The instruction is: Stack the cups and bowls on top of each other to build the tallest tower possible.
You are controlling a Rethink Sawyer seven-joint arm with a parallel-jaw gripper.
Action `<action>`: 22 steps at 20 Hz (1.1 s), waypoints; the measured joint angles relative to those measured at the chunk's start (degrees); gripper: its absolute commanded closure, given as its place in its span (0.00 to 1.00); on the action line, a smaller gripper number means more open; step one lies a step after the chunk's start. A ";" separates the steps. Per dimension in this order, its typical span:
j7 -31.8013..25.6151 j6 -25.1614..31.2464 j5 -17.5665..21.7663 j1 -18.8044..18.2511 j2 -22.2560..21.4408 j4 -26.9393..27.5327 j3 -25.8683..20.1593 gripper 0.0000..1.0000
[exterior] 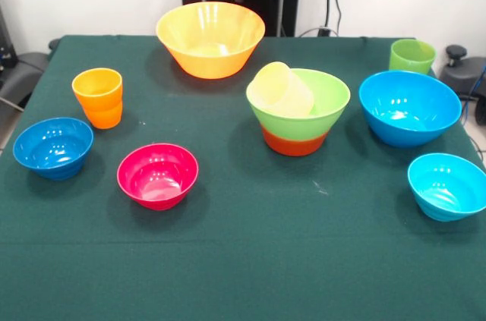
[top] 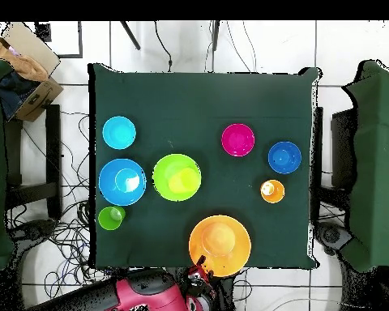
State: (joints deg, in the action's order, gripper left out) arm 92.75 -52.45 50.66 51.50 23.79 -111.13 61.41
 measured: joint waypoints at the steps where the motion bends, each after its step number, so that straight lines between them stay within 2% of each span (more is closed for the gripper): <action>1: 0.32 -0.18 1.44 -0.31 -0.41 0.12 -0.31 0.00; 4: 3.99 -2.05 11.78 -4.17 -3.42 1.04 -2.57 0.00; 5: 6.13 -3.34 16.05 -6.56 -4.88 1.36 -3.58 0.00; 7: 9.44 -5.14 21.05 -10.13 -6.83 1.61 -4.93 0.00; 8: 12.44 -6.39 24.38 -13.21 -8.47 1.62 -6.20 0.00; 10: 15.20 -7.03 26.73 -15.66 -10.03 1.61 -7.51 0.00; 13: 18.29 -7.07 28.88 -17.17 -12.18 1.62 -9.40 0.00; 22: 19.35 -7.01 30.36 -16.11 -16.04 1.58 -12.41 0.00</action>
State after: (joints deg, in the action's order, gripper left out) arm 112.10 -59.46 81.02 35.39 7.75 -109.55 49.01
